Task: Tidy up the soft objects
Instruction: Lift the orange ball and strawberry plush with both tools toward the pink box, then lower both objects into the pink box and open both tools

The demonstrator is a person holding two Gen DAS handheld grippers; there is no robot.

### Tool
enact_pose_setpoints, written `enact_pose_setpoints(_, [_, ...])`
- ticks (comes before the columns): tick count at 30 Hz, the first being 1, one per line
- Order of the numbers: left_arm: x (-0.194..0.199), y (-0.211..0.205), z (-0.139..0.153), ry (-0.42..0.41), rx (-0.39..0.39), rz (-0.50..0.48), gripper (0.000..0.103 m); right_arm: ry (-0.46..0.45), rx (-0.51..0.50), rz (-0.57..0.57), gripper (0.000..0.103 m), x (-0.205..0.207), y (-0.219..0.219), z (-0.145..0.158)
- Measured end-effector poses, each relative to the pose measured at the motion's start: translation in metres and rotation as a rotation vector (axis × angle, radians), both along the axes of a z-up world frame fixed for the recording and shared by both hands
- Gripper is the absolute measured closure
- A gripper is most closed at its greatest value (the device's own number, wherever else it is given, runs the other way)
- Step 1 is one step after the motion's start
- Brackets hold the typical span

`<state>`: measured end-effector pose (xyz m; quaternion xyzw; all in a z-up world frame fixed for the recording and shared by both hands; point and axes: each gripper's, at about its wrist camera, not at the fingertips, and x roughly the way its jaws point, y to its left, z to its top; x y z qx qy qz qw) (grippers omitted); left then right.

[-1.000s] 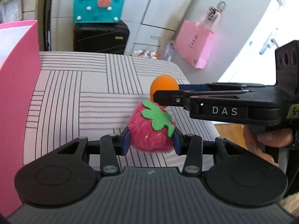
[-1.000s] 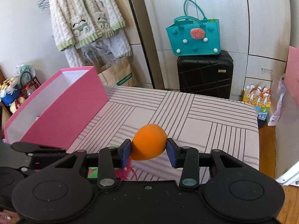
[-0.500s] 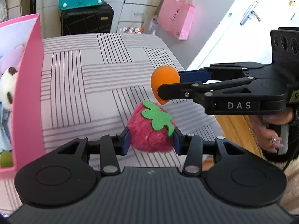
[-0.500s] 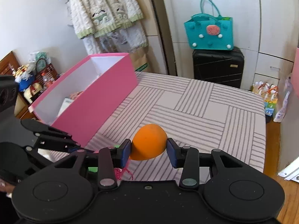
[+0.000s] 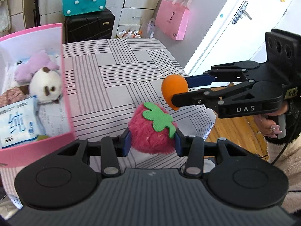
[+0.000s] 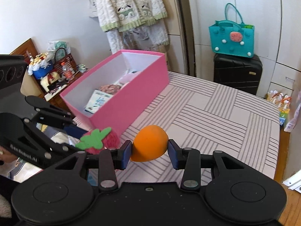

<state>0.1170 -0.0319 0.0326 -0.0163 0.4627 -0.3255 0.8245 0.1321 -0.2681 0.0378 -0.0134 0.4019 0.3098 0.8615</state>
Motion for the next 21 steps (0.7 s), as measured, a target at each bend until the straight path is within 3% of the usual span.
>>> enact_pose_setpoints(13, [-0.005,0.059,0.006,0.005,-0.016,0.037,0.059,-0.025,0.016,0.143,0.056,-0.009,0.054,0.025])
enact_pose_setpoints(21, [0.009,0.092,0.022,-0.074,-0.007,0.092,0.059,-0.057,0.006,0.229,0.056,-0.001,0.087,0.036])
